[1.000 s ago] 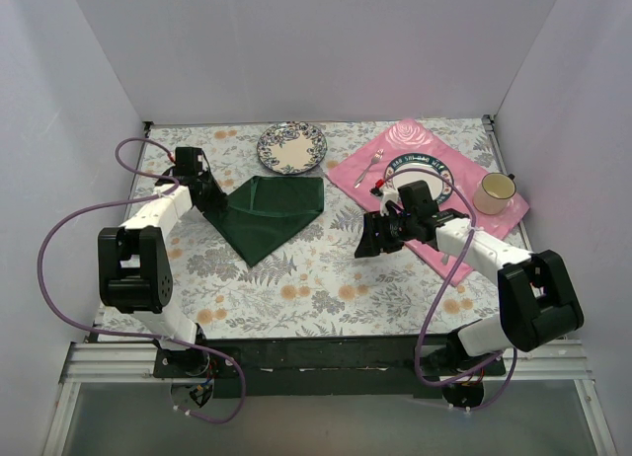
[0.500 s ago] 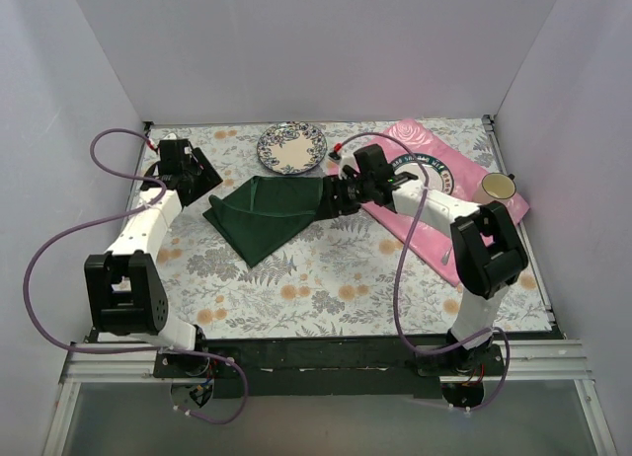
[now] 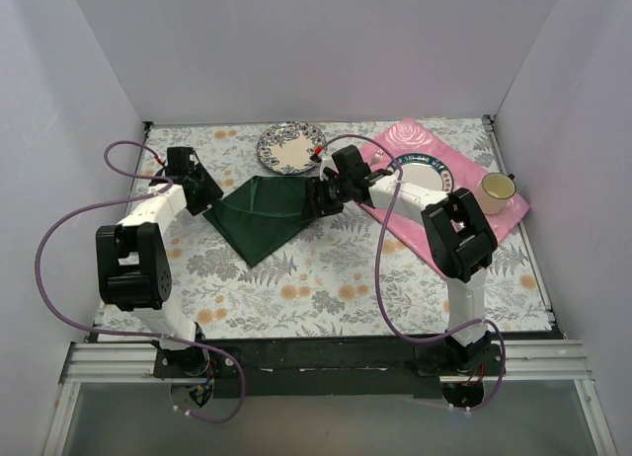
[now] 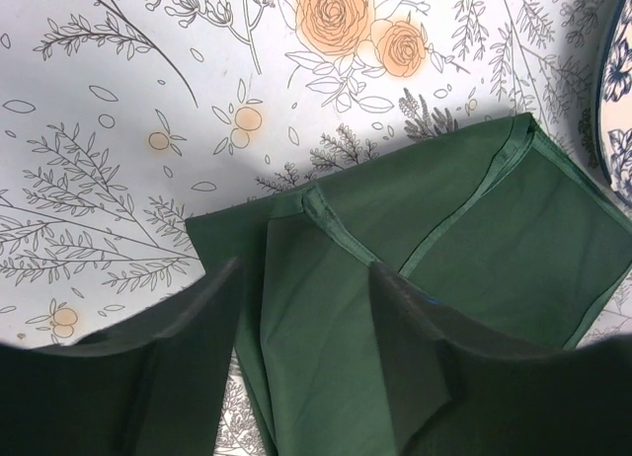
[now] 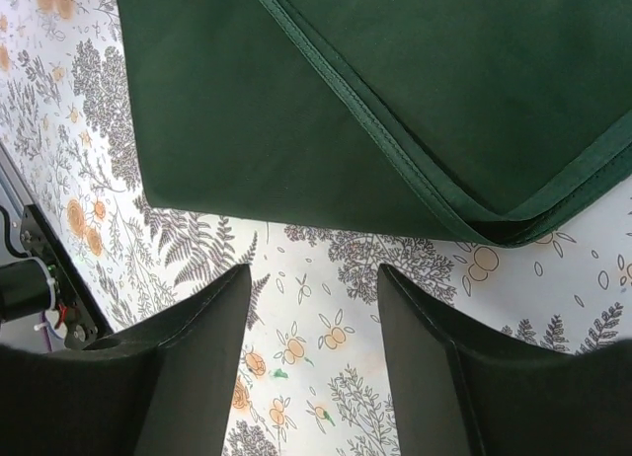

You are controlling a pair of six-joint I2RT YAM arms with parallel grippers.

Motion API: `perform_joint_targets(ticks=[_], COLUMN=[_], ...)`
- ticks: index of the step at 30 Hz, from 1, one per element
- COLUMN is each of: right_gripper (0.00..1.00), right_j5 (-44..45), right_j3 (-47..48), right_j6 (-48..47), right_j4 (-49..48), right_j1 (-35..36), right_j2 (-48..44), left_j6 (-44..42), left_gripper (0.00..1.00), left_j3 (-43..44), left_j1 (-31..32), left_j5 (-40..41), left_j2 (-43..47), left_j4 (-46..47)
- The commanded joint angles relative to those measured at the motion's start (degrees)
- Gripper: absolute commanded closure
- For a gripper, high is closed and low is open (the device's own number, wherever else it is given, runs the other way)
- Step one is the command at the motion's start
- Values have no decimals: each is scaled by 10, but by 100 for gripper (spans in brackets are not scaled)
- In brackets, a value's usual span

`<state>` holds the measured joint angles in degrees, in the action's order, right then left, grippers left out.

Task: Fold the napkin, place the utensils inside, and roll it up
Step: Fold the napkin

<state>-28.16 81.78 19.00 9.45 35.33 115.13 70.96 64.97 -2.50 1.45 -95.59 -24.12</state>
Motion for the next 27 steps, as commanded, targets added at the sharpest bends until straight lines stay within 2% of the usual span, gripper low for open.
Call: perform_joint_targets(ticks=[1, 5, 9, 13, 14, 21, 27], right_gripper=[38, 38, 38, 38, 39, 39, 39], right_j5=[-2, -3, -3, -2, -1, -3, -8], right_j3=[29, 31, 40, 54, 56, 68, 94], right_j6=[3, 4, 5, 8, 7, 13, 24], right_j4=[-6, -8, -8, -3, -3, -5, -8], right_j1=[-1, 0, -1, -1, 0, 0, 1], right_j2=[4, 6, 11, 18, 18, 28, 54], left_j6=[-3, -7, -11, -13, -13, -19, -17], left_gripper=[52, 59, 55, 64, 69, 90, 100], left_j3=[-12, -13, -17, -22, -23, -33, -42], left_j1=[-1, -1, -1, -1, -1, -1, 0], left_j5=[0, 2, 2, 0, -1, -14, -43], left_j2=[1, -5, -10, -20, -21, -7, 12], left_j4=[23, 21, 23, 30, 30, 35, 30])
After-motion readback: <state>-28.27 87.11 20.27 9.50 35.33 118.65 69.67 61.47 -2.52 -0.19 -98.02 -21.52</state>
